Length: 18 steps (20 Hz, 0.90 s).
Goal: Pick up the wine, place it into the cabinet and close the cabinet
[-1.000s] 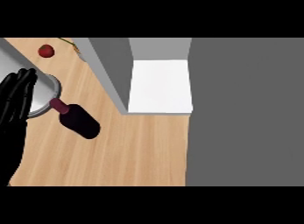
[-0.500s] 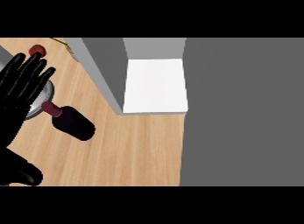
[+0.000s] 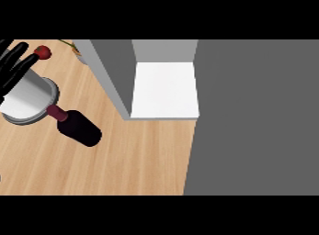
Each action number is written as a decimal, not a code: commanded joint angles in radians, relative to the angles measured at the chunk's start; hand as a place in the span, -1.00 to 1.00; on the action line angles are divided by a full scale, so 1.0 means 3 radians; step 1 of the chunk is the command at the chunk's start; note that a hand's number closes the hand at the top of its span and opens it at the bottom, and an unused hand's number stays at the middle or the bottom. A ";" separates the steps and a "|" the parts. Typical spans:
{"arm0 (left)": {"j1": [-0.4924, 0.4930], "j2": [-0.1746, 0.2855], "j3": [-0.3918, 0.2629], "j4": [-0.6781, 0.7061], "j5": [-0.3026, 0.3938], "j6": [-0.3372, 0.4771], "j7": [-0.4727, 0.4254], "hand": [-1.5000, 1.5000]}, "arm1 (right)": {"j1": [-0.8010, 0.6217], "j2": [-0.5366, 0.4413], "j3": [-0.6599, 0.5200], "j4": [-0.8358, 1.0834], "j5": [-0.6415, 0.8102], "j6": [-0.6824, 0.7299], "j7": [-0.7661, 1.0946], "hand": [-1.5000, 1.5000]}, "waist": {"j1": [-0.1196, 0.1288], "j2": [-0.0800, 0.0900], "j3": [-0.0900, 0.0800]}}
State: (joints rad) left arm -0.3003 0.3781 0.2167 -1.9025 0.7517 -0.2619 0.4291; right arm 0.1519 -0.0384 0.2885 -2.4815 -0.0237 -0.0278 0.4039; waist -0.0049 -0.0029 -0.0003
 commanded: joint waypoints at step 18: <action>0.0015 0.0217 0.0191 -0.0067 0.0102 0.0218 0.0486 -1.00 | -0.0166 -0.0201 0.0722 -0.0764 0.0638 -0.0618 0.0826 -1.00 | -0.0036 -0.0013 -0.0003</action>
State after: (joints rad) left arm -0.3208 0.4435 0.2651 -1.9273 0.7939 -0.1940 0.5739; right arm 0.0439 -0.0542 0.4571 -2.4984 0.0328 -0.1979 0.5565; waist -0.0093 -0.0039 -0.0010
